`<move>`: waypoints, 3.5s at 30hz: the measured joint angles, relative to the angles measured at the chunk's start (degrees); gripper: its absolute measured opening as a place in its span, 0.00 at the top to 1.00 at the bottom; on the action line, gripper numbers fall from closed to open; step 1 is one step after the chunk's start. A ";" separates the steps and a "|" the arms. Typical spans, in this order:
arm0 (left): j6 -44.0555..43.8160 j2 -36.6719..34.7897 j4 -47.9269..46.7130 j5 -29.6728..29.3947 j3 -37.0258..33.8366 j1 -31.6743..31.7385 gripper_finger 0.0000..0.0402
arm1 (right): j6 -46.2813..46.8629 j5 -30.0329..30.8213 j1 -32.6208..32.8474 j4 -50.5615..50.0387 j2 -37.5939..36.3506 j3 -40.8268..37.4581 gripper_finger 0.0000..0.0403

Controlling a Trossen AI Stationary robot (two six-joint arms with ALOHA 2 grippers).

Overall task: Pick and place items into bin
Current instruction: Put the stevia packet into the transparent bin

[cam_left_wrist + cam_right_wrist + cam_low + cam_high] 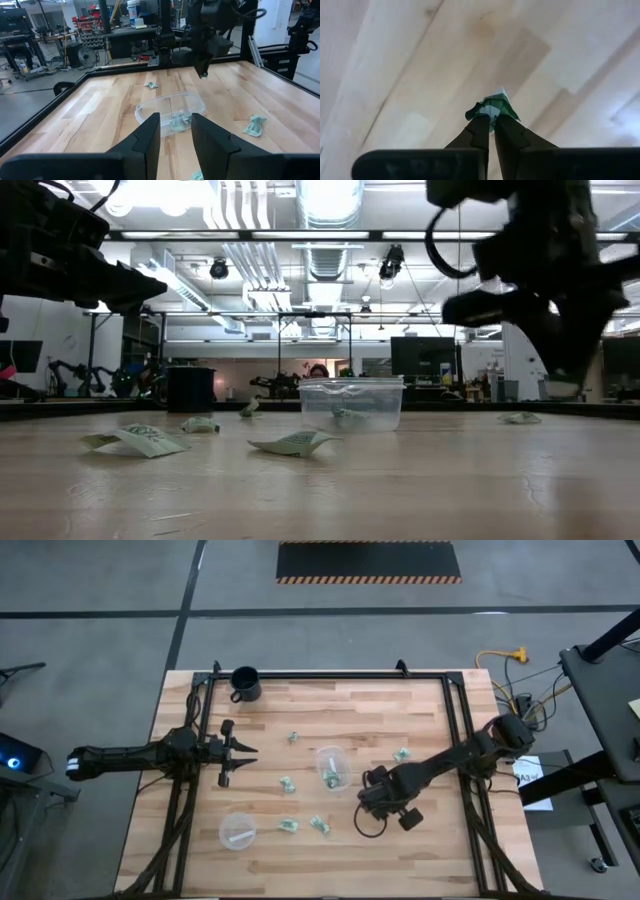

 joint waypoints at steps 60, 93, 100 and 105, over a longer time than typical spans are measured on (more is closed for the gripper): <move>0.01 0.00 -0.02 0.00 -0.02 0.00 0.77 | -5.58 4.37 -18.35 20.91 -0.11 13.72 0.95; -0.01 0.00 -0.02 0.00 -0.02 0.00 0.77 | 0.25 4.39 -18.72 23.29 -0.09 13.61 0.68; 0.01 0.00 -0.02 0.00 0.00 0.00 0.77 | 1.59 4.37 -18.94 23.34 -0.09 13.61 0.58; 0.01 0.00 -0.01 0.00 -0.01 0.00 0.77 | 2.88 4.39 -19.10 23.34 -0.09 13.61 0.53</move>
